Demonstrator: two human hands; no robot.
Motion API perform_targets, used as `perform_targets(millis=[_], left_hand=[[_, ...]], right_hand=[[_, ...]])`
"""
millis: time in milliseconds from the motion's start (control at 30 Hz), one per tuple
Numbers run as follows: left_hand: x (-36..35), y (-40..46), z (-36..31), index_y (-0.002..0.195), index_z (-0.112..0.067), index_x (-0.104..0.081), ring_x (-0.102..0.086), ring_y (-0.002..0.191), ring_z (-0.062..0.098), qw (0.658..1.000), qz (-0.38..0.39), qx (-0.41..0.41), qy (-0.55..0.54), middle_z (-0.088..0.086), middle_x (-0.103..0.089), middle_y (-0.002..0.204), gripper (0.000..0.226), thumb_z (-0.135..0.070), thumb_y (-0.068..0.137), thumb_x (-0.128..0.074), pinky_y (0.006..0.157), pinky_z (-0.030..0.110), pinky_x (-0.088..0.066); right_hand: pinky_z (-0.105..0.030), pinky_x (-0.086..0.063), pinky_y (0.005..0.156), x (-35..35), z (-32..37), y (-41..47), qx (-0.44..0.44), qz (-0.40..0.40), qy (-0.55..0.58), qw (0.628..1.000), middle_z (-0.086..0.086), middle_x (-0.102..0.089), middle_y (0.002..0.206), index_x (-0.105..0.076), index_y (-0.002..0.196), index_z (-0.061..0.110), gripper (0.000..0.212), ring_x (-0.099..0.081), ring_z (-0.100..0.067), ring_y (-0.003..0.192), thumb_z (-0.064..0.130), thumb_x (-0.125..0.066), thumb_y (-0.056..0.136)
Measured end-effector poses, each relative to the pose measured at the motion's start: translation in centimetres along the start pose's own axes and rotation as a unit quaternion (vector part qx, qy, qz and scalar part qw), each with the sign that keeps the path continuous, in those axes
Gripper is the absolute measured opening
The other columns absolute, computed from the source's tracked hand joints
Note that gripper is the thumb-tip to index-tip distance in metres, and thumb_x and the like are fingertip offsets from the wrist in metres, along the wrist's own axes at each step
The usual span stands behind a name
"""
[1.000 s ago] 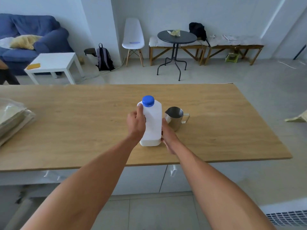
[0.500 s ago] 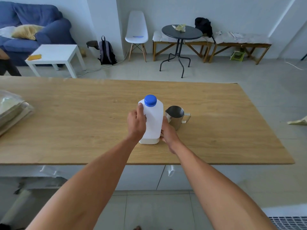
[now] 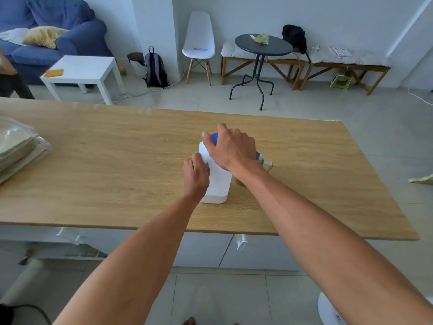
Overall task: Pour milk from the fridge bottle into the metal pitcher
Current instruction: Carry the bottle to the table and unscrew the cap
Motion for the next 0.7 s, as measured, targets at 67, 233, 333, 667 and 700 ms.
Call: perform_targets(millis=[67, 233, 333, 667, 700], left_hand=[[0.0, 0.0, -0.1, 0.060, -0.018, -0.024, -0.023, 0.049, 0.014, 1.000, -0.004, -0.003, -0.006, 0.004, -0.027, 0.055, 0.028, -0.023, 0.086, -0.033, 0.052, 0.033, -0.021], [0.2, 0.3, 0.1, 0.047, -0.028, -0.029, -0.028, 0.054, 0.018, 0.998, -0.029, -0.012, 0.057, -0.011, -0.029, 0.046, 0.038, -0.020, 0.084, -0.034, 0.053, 0.035, -0.024], [0.0, 0.3, -0.4, 0.062, -0.022, -0.034, -0.029, 0.069, 0.023, 0.992, -0.042, -0.024, 0.115, -0.003, -0.036, 0.060, 0.019, -0.019, 0.080, -0.031, 0.063, 0.038, -0.028], [0.4, 0.7, -0.6, 0.055, -0.017, -0.023, -0.027, 0.044, 0.007, 0.991, -0.111, -0.021, 0.075, -0.003, -0.023, 0.053, 0.050, 0.010, 0.094, -0.039, 0.043, 0.018, -0.025], [0.5, 0.7, -0.6, 0.054, -0.017, -0.022, -0.026, 0.044, 0.007, 0.990, -0.113, -0.026, 0.075, -0.004, -0.022, 0.053, 0.047, 0.004, 0.093, -0.038, 0.043, 0.019, -0.024]], right_hand=[[-0.038, -0.035, 0.063, -0.3, 0.9, 0.1, 0.014, -0.010, -0.049, 0.999, -0.004, -0.052, 0.078, -0.056, 0.109, 0.011, 0.050, -0.051, -0.031, 0.067, 0.056, -0.036, 0.107], [-0.026, -0.019, 0.046, -0.3, 2.0, 0.5, 0.123, -0.083, -0.078, 0.986, 0.005, -0.025, 0.046, -0.059, 0.077, 0.012, 0.038, -0.033, -0.023, 0.038, 0.035, -0.042, 0.102], [-0.022, -0.014, 0.046, -0.1, 2.0, 1.0, 0.191, -0.106, -0.050, 0.975, 0.003, -0.028, 0.042, -0.051, 0.064, 0.014, 0.035, -0.026, -0.022, 0.032, 0.030, -0.045, 0.095], [-0.023, -0.020, 0.047, -0.4, 2.2, 2.1, 0.274, -0.096, -0.003, 0.957, 0.004, -0.028, 0.043, -0.046, 0.061, 0.014, 0.032, -0.027, -0.028, 0.033, 0.027, -0.041, 0.090], [-0.023, -0.021, 0.047, -0.4, 2.3, 2.1, 0.282, -0.092, 0.001, 0.955, 0.004, -0.027, 0.043, -0.042, 0.061, 0.015, 0.030, -0.027, -0.028, 0.033, 0.026, -0.041, 0.089]])
Point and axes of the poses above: each hand's wrist, its own y-axis towards the middle knuckle, its own x-axis out of the back of the hand, z = x × y, the point moved 9 cm from there along y, towards the middle knuckle
